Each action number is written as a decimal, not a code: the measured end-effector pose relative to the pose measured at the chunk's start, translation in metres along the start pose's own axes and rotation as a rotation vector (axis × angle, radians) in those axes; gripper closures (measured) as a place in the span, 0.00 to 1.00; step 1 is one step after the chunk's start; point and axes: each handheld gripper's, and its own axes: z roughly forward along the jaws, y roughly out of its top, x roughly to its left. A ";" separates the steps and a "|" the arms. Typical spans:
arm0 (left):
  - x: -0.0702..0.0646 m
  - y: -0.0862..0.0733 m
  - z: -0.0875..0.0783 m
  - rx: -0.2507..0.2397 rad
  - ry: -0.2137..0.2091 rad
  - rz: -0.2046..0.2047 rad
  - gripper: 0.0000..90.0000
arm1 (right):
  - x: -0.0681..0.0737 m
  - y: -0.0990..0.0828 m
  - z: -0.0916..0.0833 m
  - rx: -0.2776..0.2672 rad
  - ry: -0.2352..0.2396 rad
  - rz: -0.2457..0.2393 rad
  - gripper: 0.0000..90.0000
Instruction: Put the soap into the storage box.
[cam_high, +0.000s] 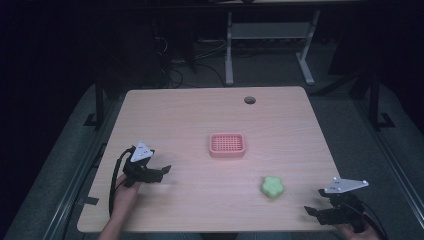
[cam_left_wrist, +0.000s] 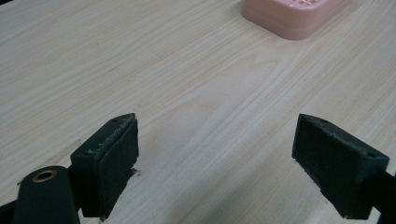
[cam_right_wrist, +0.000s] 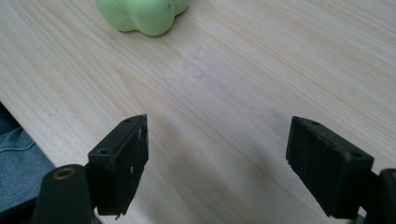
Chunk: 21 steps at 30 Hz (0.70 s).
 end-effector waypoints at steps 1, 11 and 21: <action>0.000 0.000 -0.001 0.000 0.000 0.001 0.16 | 0.001 0.001 0.001 0.006 0.005 0.010 0.23; -0.001 -0.002 -0.006 -0.005 0.005 0.006 0.16 | 0.011 0.017 0.004 0.006 0.014 -0.054 0.23; -0.001 -0.002 -0.003 0.004 -0.002 0.003 0.16 | 0.019 0.047 -0.001 0.003 0.052 -0.078 0.21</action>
